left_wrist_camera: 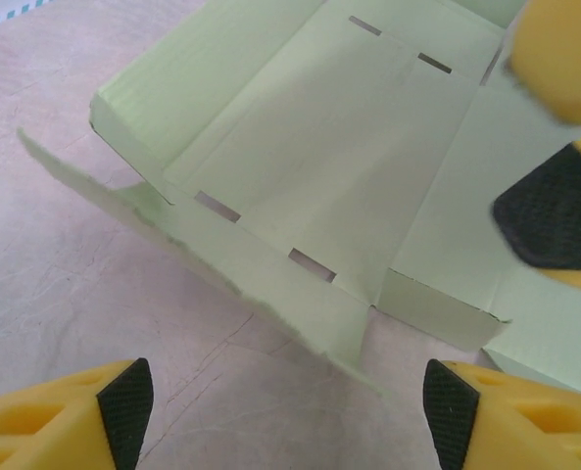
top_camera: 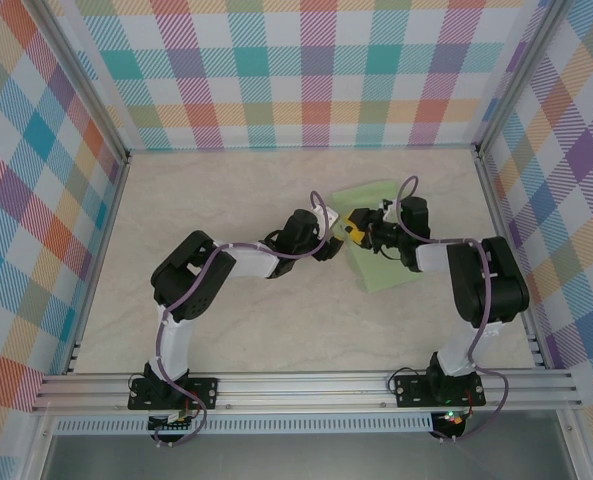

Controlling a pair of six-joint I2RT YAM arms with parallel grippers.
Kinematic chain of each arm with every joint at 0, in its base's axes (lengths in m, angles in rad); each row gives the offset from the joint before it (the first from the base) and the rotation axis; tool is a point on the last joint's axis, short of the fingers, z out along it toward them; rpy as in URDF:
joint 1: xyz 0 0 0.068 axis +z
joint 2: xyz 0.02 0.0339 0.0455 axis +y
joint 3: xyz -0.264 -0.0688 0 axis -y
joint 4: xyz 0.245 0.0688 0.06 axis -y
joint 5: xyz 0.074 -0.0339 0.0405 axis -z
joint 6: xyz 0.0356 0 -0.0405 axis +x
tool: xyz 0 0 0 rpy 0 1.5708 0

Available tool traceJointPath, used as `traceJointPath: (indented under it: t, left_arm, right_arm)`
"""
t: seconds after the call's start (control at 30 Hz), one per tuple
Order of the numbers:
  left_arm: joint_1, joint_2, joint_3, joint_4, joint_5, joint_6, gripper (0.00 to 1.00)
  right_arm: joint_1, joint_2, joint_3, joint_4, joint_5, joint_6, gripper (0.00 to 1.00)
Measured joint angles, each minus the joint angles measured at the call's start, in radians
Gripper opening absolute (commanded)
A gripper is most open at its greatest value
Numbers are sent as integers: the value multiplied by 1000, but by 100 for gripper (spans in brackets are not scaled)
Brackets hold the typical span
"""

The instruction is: Fold the paper box

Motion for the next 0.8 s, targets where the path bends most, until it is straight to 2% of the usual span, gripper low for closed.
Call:
traceJointPath:
  t: [0.1,0.2,0.33,0.47,0.6,0.8]
  left_arm:
    - [0,0,0,-10,-1,-2,79]
    - [0,-10,-12,-16,-10,-14,80]
    - [0,-77,-58,-37,-27,-51,85]
    - [4,-134,-46,-72,-45,-110,89]
    - [9,-138,37,-165,-45,-174,94]
    - [18,-102,202,-318,-54,-296,93]
  right_arm:
    - [-20,-68,47,-193,17,-84,48]
    - [-30,-116,168,-404,64,-209,53]
    - [-34,-125,331,-581,129,-333,54]
    - [-34,-124,400,-692,192,-399,56]
    - [-34,-124,422,-768,243,-438,58]
    - [-36,-123,423,-822,275,-459,59]
